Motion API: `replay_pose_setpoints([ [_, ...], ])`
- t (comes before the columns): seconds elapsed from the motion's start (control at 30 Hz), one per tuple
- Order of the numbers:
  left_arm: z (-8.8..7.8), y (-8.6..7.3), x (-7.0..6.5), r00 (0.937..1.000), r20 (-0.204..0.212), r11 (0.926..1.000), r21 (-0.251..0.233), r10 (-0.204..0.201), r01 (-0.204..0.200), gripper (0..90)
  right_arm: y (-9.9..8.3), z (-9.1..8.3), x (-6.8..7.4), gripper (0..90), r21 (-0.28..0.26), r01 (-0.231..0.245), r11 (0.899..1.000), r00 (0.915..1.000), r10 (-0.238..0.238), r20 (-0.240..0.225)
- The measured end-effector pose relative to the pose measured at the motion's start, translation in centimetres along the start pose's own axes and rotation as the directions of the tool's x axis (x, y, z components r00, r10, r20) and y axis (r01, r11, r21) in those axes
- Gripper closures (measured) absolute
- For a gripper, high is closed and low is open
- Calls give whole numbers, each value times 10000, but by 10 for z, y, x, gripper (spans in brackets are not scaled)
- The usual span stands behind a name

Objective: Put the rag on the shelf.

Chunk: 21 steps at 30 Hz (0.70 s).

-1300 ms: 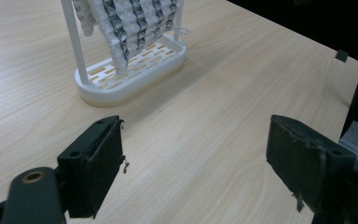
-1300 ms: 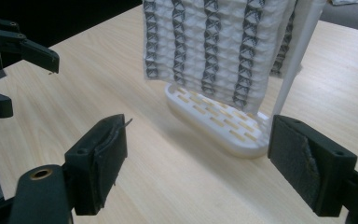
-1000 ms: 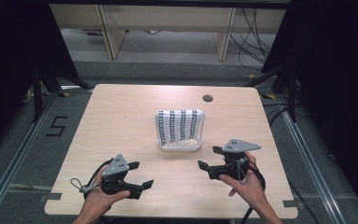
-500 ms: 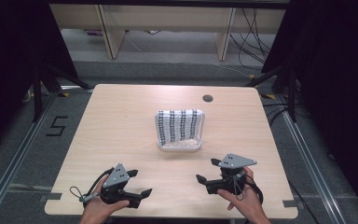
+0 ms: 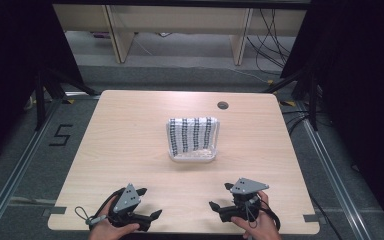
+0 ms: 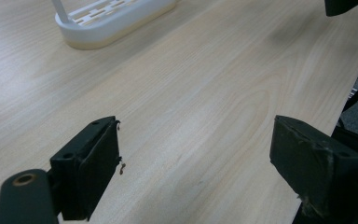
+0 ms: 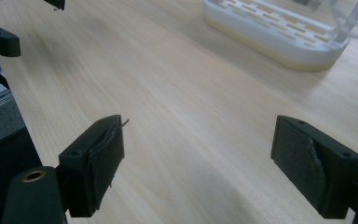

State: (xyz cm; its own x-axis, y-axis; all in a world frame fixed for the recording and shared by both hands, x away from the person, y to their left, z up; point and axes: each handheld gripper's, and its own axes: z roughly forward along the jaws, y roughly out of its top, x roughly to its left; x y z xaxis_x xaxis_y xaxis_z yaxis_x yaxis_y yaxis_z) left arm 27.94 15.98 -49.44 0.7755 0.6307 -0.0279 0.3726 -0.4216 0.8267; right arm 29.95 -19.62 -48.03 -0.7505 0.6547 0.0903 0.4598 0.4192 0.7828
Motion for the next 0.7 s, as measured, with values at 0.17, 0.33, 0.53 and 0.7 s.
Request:
replay_pose_setpoints([
  [0.17, 2, -2, 1, 9995, -63, 9995, -38, -310, 309, 153, -3, 5, 2, 184, 277, 69, 9996, 9998, -64, -173],
  [0.33, 3, -3, 4, 9985, -86, 9984, -155, -545, 544, 152, -5, 6, 1, 184, 418, 17, 9991, 10000, -15, -54],
  [0.53, 5, -4, 6, 9994, -72, 9994, 67, -326, 327, 152, -5, 6, 1, 186, 369, 13, 9993, 10000, -11, -46],
  [0.7, 6, -6, 10, 9984, -134, 9985, 33, -555, 556, 153, -5, 6, -3, 185, 290, 9, 9996, 10000, -10, 51],
])
